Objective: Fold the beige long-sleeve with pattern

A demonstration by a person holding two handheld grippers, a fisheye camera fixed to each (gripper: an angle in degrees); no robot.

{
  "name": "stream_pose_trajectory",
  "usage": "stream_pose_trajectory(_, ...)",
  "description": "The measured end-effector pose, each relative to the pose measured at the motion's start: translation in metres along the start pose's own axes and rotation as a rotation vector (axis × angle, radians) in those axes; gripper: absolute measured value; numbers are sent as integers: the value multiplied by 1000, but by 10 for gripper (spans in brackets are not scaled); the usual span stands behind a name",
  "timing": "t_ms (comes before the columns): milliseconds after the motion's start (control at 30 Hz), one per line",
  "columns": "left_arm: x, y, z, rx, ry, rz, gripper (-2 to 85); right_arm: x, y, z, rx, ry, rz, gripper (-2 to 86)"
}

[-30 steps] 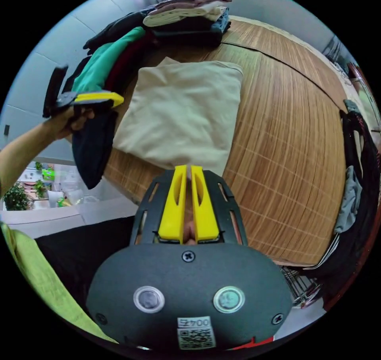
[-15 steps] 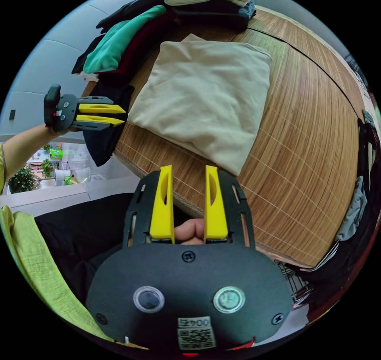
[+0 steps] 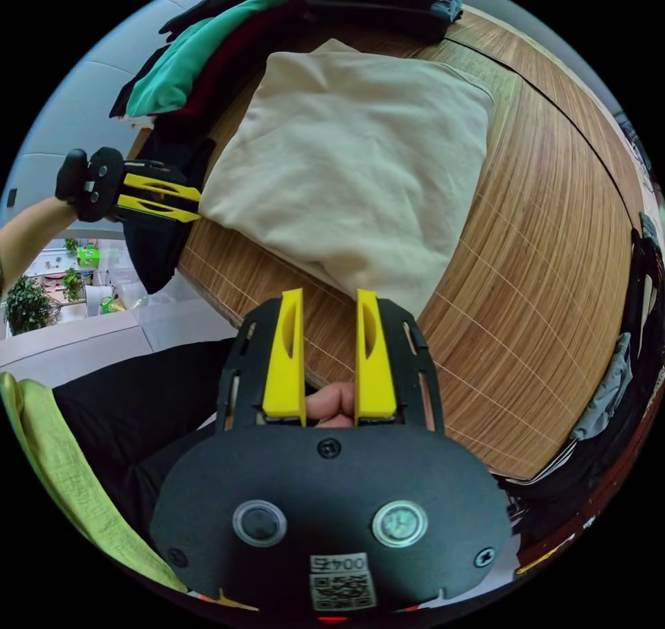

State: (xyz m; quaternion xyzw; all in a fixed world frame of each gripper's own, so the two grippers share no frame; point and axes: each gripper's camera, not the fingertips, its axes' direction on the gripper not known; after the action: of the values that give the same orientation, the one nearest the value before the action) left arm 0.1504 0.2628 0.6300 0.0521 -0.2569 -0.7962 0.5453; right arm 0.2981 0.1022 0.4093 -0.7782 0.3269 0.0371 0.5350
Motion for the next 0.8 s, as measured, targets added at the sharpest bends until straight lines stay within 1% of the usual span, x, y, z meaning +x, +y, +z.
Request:
stream_pose_trajectory(167,-20,-1,20,-22,44,23,25,0,-10,10,-26,26,6,94)
stream_pose_trajectory(233,-22,1,22,-32,49,23,20,1,-15,15,-40,55,19,67)
stream_pose_trajectory(300,-24,7,21,-31,48,3,17,6,-17,20,-51,129,45,29)
stream_pose_trajectory(367,-28,23,22,-24,55,-56,13,12,-16,23,-57,156,66,14)
stream_pose_trajectory(433,-32,35,23,-33,66,-118,9,20,-12,23,-54,136,96,21)
stream_pose_trajectory(467,-33,41,32,-90,82,-153,6,25,-7,20,-41,110,112,35)
stream_pose_trajectory(500,-32,46,36,-107,92,-165,5,28,-2,16,-31,80,120,53)
stream_pose_trajectory(600,-33,63,19,-45,110,-302,2,33,17,6,3,53,127,88)
stream_pose_trajectory(700,-27,36,-11,55,54,-374,2,40,34,5,19,59,149,104)
stream_pose_trajectory(800,-17,-23,1,69,46,-334,4,46,38,13,-2,72,145,110)
